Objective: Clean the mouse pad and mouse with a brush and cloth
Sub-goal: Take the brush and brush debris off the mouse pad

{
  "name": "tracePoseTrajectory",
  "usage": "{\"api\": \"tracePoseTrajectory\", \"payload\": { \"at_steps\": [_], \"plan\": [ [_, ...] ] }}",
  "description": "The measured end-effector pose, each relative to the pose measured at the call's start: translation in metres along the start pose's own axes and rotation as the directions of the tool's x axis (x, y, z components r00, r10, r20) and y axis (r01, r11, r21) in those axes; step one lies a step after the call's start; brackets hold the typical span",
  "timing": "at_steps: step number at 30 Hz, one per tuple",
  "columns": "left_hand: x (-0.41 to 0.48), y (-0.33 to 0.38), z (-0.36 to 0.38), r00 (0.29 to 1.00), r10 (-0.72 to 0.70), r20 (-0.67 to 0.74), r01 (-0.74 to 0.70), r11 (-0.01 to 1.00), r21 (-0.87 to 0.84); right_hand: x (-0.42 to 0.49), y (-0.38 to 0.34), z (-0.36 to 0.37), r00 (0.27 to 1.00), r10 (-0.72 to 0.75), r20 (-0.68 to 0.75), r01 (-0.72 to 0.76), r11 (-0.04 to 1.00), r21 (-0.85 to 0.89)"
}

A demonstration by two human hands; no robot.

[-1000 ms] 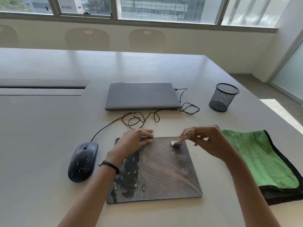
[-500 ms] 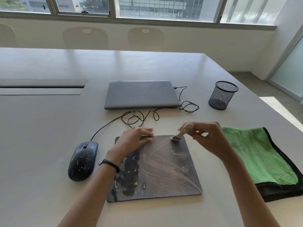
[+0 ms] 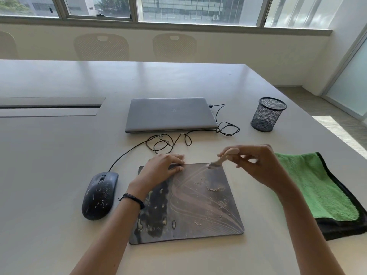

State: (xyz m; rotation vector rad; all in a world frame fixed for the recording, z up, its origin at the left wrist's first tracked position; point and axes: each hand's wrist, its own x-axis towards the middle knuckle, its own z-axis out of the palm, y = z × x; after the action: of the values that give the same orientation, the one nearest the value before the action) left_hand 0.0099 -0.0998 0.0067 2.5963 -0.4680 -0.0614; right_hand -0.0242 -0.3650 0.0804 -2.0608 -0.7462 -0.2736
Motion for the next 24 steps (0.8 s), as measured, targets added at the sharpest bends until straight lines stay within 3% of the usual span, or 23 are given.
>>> {"api": "tracePoseTrajectory", "payload": {
  "at_steps": [3, 7, 14, 18, 21, 24],
  "plan": [
    [0.000, 0.001, 0.000, 1.000, 0.001, -0.001, -0.001, 1.000, -0.001, 0.003, 0.008, 0.013, 0.999, 0.018, -0.028, -0.019, 0.999, -0.031],
    [-0.001, 0.000, -0.001, 1.000, 0.000, 0.001, 0.000, 1.000, 0.003, -0.002, 0.007, 0.021, 0.997, 0.003, 0.075, 0.002, 0.998, -0.063],
    [-0.001, 0.002, -0.001, 1.000, 0.008, -0.006, -0.008, 1.000, 0.010, -0.010, -0.012, 0.005, 0.960, 0.034, 0.277, -0.052, 0.997, 0.059],
    [-0.001, 0.002, 0.000, 1.000, 0.006, -0.011, -0.006, 1.000, 0.004, -0.003, -0.015, 0.001, 0.995, 0.064, 0.071, -0.072, 0.990, 0.124],
    [-0.001, 0.001, 0.000, 1.000, 0.006, -0.008, -0.006, 1.000, 0.013, 0.002, -0.005, 0.011, 0.989, 0.117, -0.096, -0.113, 0.993, 0.043],
    [0.000, 0.000, 0.000, 1.000, 0.006, -0.007, -0.006, 1.000, 0.015, 0.001, 0.000, 0.022, 0.986, 0.139, -0.092, -0.142, 0.989, -0.030]
  ]
}}
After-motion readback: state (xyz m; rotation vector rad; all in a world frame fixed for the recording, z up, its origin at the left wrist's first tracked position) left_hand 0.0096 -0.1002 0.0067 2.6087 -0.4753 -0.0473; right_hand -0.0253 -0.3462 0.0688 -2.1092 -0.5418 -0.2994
